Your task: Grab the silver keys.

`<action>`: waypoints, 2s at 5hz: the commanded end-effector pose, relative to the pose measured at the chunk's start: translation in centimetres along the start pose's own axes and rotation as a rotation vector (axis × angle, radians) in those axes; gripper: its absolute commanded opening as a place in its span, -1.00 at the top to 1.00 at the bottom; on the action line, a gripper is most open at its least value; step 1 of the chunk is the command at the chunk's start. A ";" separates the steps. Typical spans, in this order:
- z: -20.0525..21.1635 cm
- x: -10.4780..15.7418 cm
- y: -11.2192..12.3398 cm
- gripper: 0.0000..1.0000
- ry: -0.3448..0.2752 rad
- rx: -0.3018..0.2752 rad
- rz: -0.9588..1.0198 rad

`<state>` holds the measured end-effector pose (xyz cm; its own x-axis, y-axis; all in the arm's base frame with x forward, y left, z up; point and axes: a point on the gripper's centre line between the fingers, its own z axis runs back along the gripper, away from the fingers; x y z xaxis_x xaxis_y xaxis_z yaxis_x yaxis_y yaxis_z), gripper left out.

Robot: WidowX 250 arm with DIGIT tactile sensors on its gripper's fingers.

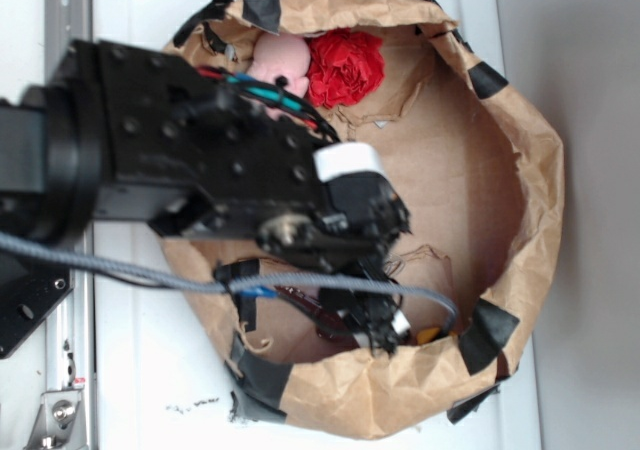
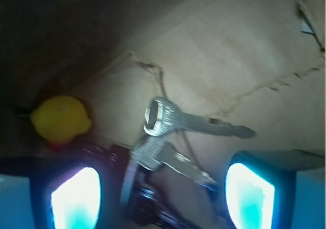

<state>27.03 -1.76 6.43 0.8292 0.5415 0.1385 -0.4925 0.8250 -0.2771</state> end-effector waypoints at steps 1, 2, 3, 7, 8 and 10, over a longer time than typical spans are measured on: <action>0.1 -0.6 -0.8 -1.00 -0.023 -0.011 -0.062; -0.7 -0.3 -0.5 -1.00 -0.015 0.015 -0.057; -1.9 0.1 -0.2 -0.80 -0.019 0.037 -0.042; 3.0 3.8 0.9 1.00 0.079 0.170 0.033; 6.9 4.5 1.8 1.00 0.010 0.153 0.007; 12.4 3.4 4.1 1.00 0.004 0.035 -0.245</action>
<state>24.47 4.50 16.22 0.9400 0.3105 0.1413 -0.2802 0.9390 -0.1993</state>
